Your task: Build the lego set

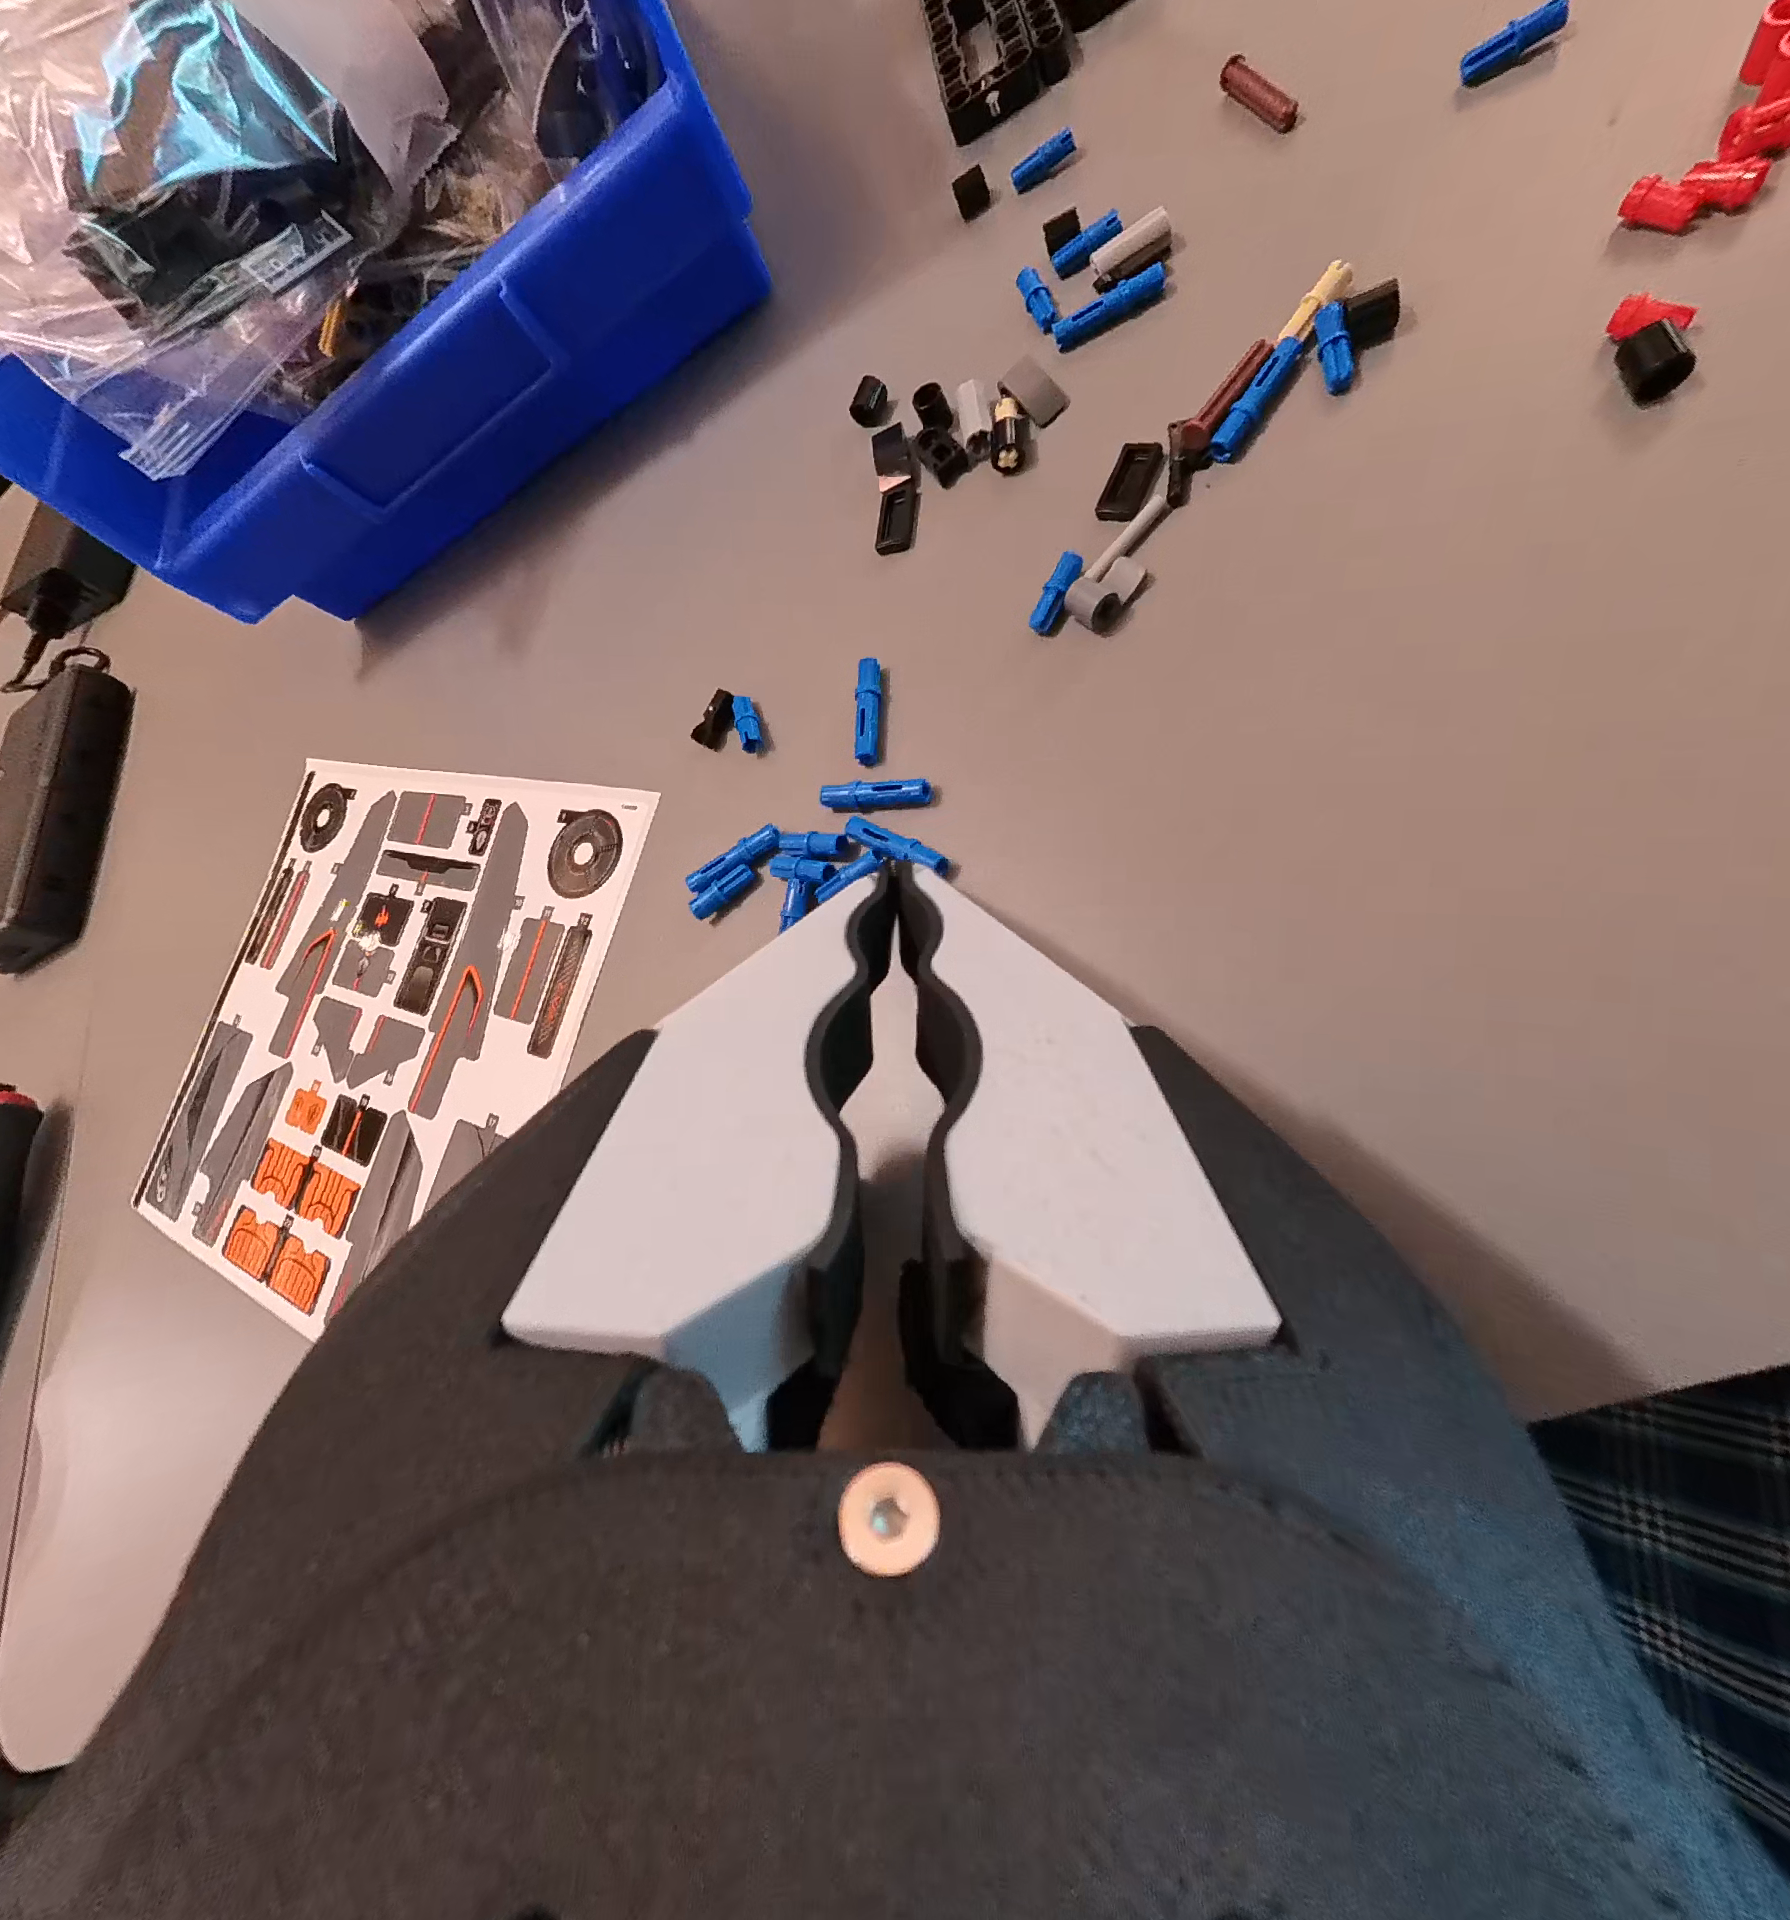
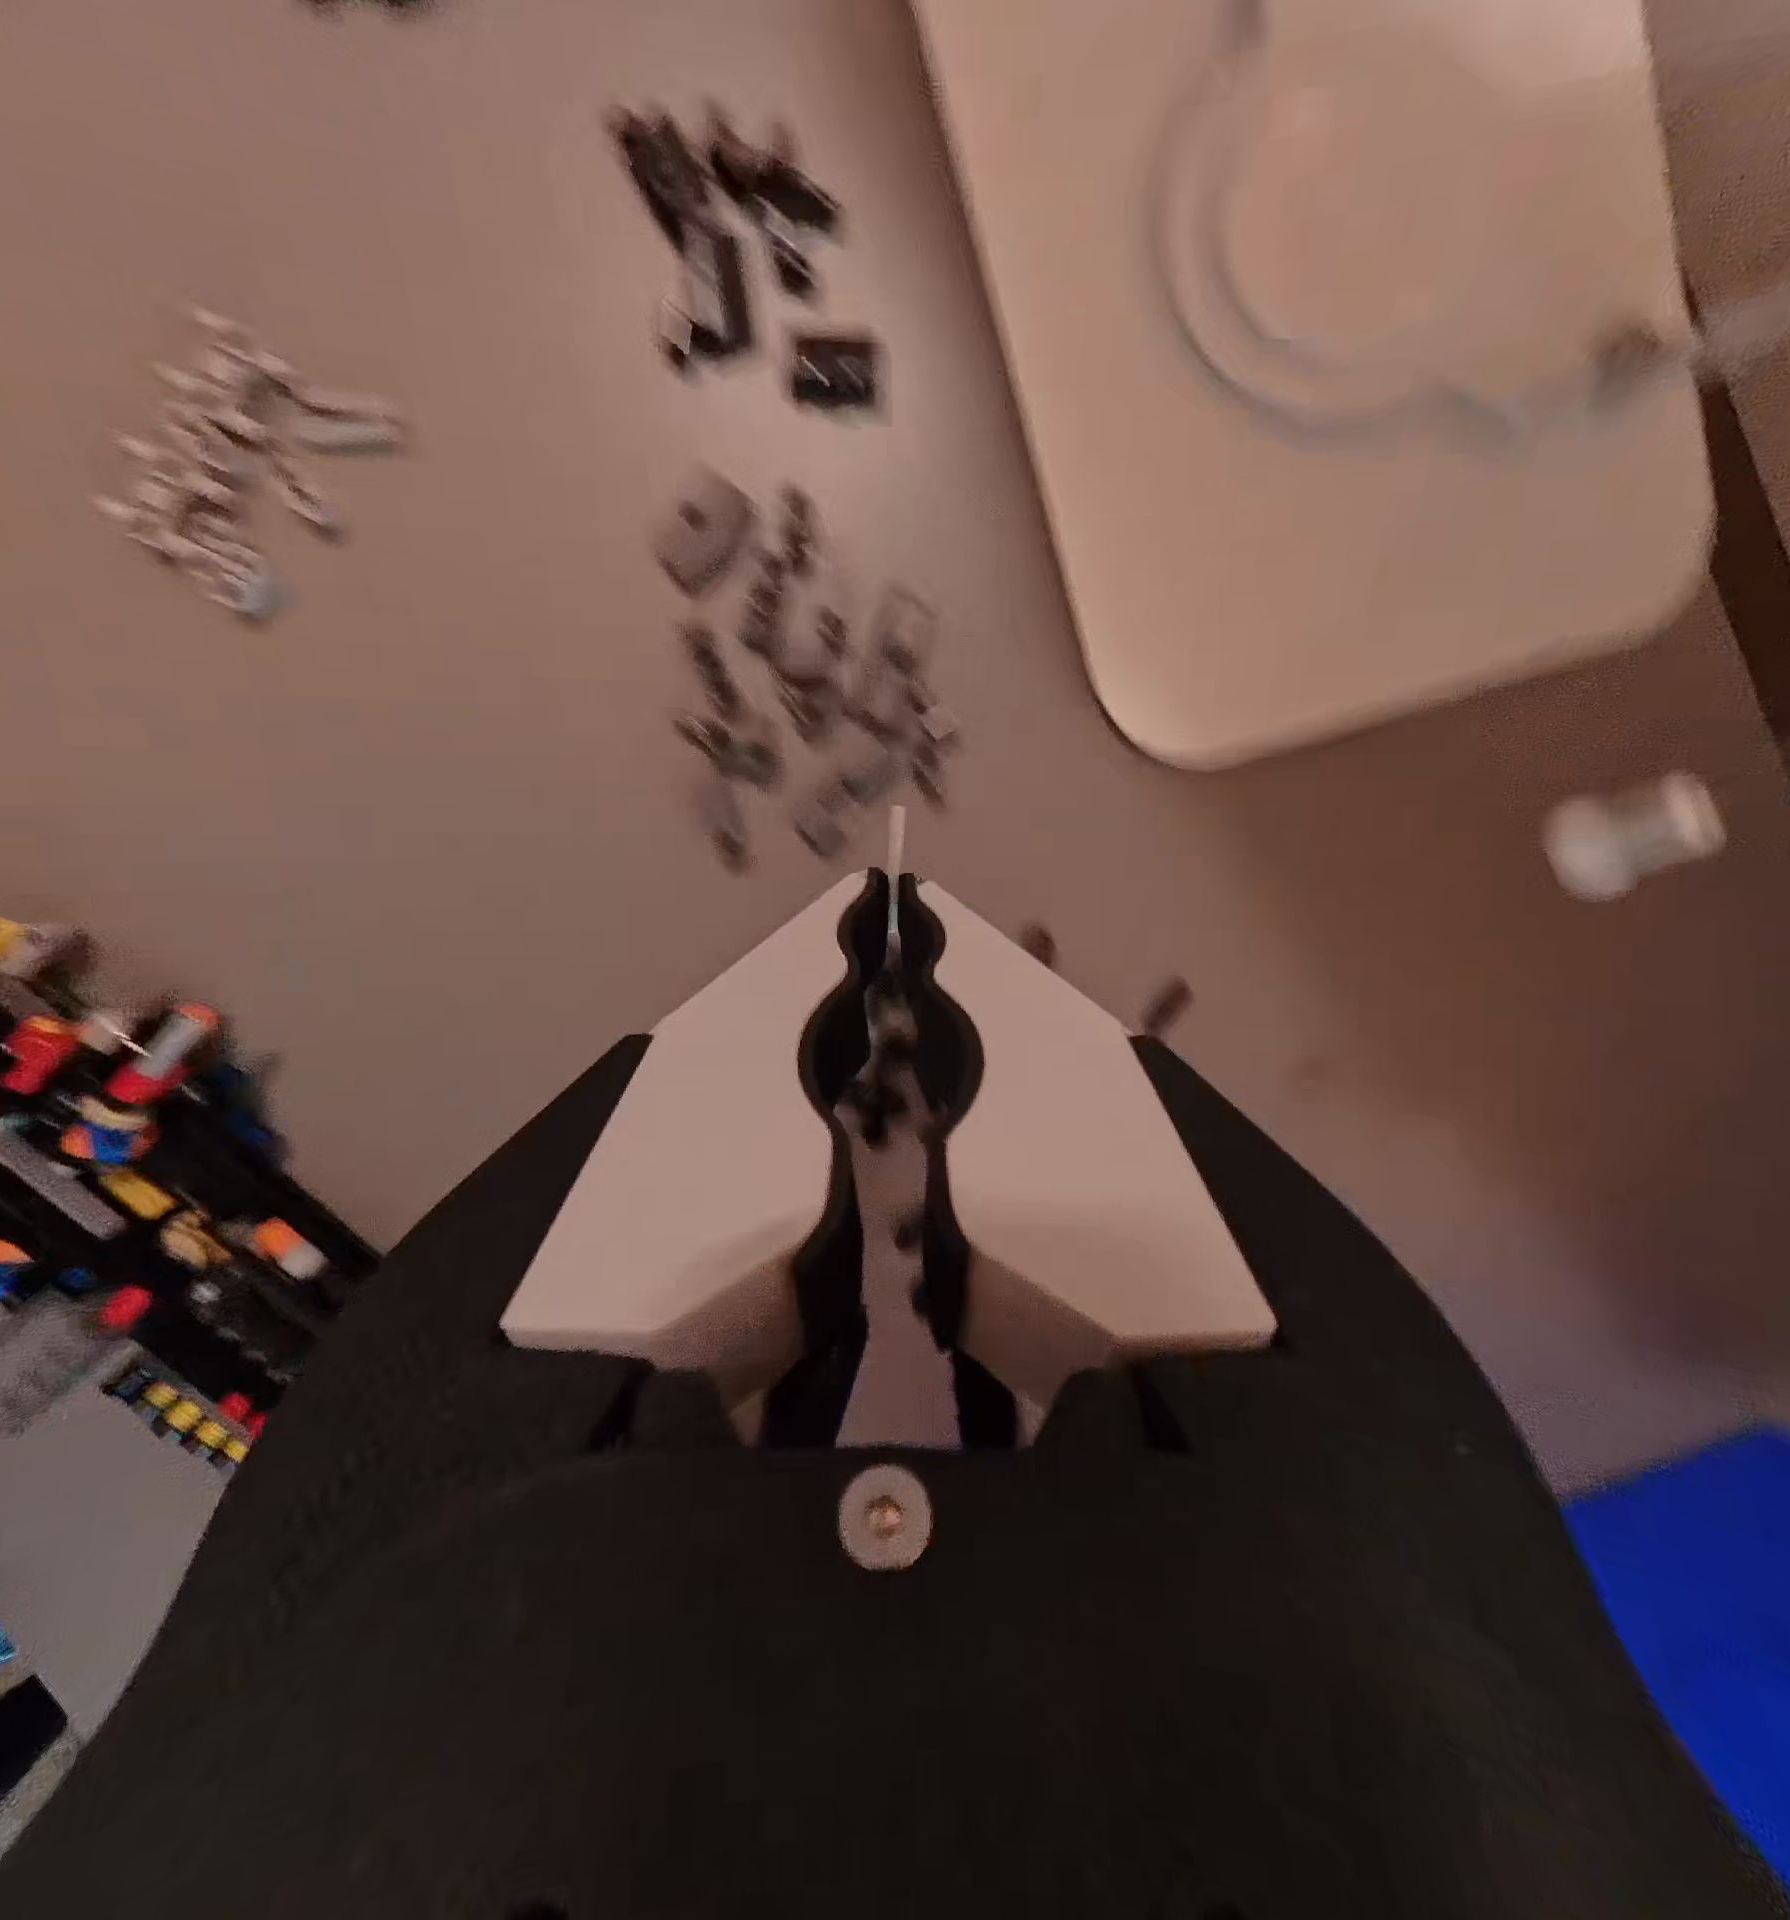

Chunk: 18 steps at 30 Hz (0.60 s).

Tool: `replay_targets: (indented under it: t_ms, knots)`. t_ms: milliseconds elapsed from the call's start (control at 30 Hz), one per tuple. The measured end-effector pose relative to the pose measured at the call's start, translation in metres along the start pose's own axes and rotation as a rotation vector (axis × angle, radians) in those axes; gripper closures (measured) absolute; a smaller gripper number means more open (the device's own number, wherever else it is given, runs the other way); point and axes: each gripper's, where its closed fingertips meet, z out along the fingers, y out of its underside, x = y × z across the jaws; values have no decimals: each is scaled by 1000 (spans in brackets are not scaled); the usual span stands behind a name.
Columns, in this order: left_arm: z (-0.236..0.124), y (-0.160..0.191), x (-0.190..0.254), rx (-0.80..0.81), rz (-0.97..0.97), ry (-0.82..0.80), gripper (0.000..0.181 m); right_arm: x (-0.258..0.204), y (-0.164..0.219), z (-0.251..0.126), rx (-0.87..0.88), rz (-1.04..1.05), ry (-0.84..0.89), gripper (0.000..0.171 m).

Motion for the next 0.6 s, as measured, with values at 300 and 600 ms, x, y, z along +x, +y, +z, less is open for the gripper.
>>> replay_targets:
  t_ms: [300,600]
  knots:
    - [-4,1,1,7,-5,5,181,-102,-90,46,14,-242,-267,171]
    - [-4,2,1,14,-14,15,181,-132,-61,86,-129,-325,-291,171]
